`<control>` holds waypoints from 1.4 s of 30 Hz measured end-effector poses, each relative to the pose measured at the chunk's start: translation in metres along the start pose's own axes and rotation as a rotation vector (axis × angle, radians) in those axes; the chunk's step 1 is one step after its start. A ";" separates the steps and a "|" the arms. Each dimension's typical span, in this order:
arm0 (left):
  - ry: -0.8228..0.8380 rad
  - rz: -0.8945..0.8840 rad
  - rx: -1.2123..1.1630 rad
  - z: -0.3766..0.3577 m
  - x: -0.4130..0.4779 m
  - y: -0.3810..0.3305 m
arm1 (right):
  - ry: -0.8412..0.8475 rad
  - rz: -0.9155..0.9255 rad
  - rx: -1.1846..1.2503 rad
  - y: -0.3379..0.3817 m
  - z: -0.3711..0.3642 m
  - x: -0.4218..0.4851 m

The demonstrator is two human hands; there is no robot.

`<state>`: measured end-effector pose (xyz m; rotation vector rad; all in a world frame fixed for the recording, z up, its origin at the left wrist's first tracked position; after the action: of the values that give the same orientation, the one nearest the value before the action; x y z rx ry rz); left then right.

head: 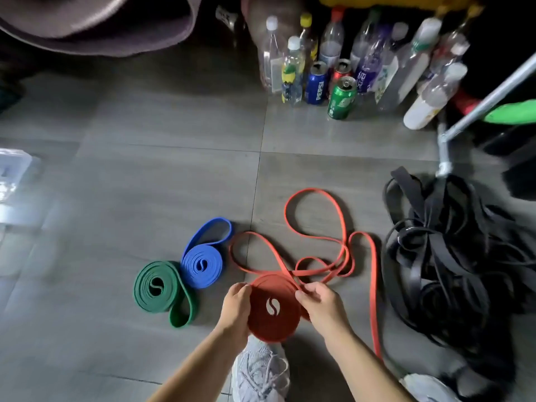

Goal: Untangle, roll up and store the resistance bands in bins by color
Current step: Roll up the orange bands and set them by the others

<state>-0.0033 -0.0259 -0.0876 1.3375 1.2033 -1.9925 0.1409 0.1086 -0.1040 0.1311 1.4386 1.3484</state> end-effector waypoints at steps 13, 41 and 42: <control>-0.046 0.026 0.009 -0.004 0.095 0.011 | 0.136 0.120 -0.097 -0.024 -0.039 0.074; -0.160 0.024 -0.009 0.019 0.117 0.011 | 0.146 0.168 -0.257 -0.018 -0.074 0.093; -0.161 0.039 -0.026 0.017 0.117 0.015 | 0.141 0.188 -0.280 -0.017 -0.073 0.093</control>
<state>-0.0502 -0.0371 -0.1970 1.1546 1.1167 -2.0081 0.0604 0.1213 -0.1917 -0.0127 1.3628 1.7292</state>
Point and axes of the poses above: each hand's wrist, its own x-axis towards the middle knuckle, its own z-axis out of the back of the hand, y = z × x, the point moved 10 cm from there along x, towards the middle knuckle, and after that the axes turned 8 degrees about z, right-handed, at the moved point
